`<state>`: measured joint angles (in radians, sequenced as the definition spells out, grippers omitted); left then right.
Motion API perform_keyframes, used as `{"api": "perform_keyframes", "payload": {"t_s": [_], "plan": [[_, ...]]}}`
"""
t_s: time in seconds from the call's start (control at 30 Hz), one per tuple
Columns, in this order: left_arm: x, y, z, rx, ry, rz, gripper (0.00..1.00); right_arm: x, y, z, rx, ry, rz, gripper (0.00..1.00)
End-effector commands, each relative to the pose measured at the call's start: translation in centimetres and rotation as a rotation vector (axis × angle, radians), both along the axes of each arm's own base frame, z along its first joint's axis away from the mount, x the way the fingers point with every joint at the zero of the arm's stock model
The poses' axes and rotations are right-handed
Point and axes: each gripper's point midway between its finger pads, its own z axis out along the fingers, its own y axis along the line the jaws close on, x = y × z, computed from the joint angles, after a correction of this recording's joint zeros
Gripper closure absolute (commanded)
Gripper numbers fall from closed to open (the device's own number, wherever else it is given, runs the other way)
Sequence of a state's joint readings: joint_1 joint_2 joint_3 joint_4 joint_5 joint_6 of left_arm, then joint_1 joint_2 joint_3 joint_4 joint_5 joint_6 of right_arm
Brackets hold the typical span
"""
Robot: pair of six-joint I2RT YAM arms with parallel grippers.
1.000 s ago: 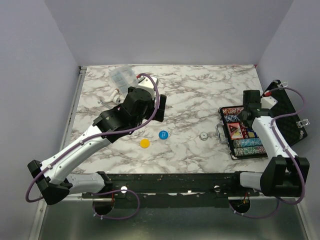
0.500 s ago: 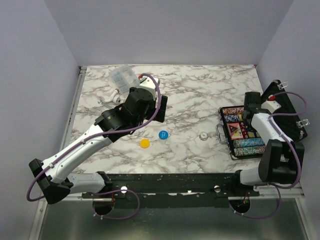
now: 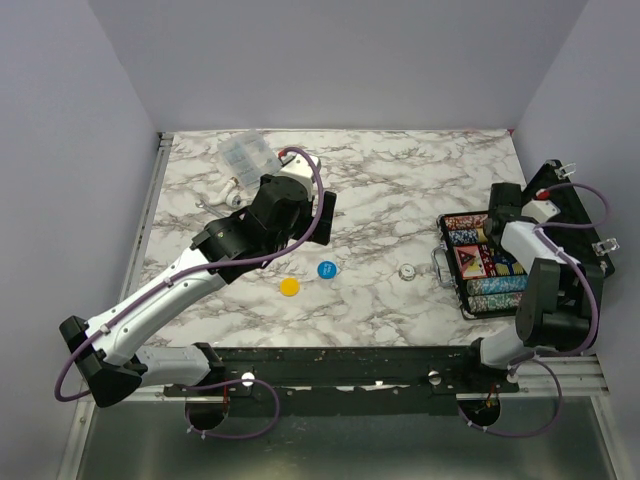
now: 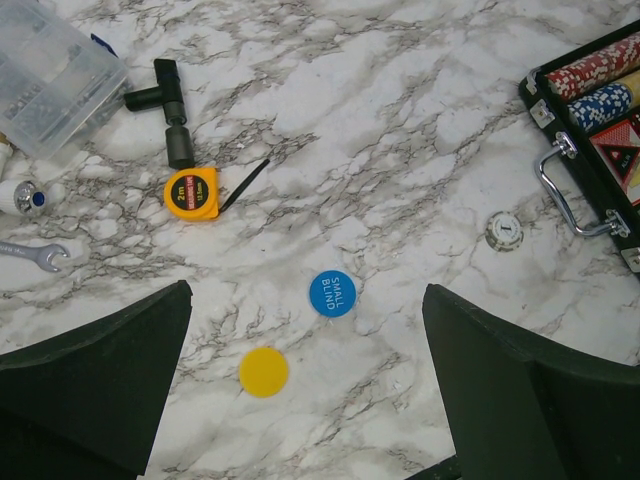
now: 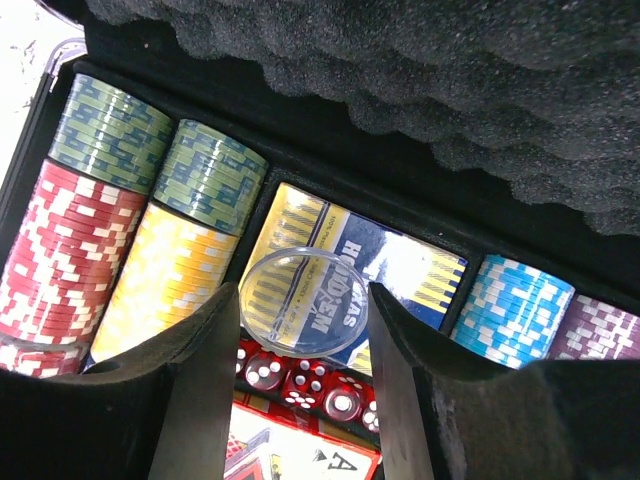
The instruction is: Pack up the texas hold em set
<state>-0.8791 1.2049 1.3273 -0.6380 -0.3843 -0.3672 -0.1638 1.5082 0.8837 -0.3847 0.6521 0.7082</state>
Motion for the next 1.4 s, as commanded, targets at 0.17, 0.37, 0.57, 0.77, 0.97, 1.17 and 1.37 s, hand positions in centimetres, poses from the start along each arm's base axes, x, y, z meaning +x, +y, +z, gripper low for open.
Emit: {"api": "perform_keyframes", "payload": {"t_s": [0.17,0.37,0.57,0.77,0.97,1.17,1.37], "plan": [[-0.3,-0.2,0.4,-0.01,0.005,-0.014,0.01,1.0,-0.6,-0.6,-0.016,-0.015,-0.007,0.73],[-0.3,-0.2,0.5,-0.013,0.004,-0.016,0.01,1.0,-0.8,-0.7,-0.037,0.005,0.009,0.6],[-0.4,-0.3,0.4,-0.016,0.009,-0.022,0.02,1.5,-0.5,-0.2,-0.035,0.0,0.064,0.31],[-0.8,-0.7,0.5,-0.027,0.017,-0.045,0.01,1.5,0.5,0.3,0.002,0.024,0.135,0.11],[-0.9,-0.7,0.7,-0.036,0.013,-0.053,0.01,1.6,2.1,3.9,-0.031,-0.027,0.243,0.11],[0.2,0.4,0.7,-0.054,0.01,-0.013,0.02,2.5,6.8,6.4,-0.046,-0.003,0.444,0.1],[1.3,1.1,0.6,-0.086,0.014,0.014,0.01,3.0,16.9,7.4,0.037,-0.014,0.692,0.09]]}}
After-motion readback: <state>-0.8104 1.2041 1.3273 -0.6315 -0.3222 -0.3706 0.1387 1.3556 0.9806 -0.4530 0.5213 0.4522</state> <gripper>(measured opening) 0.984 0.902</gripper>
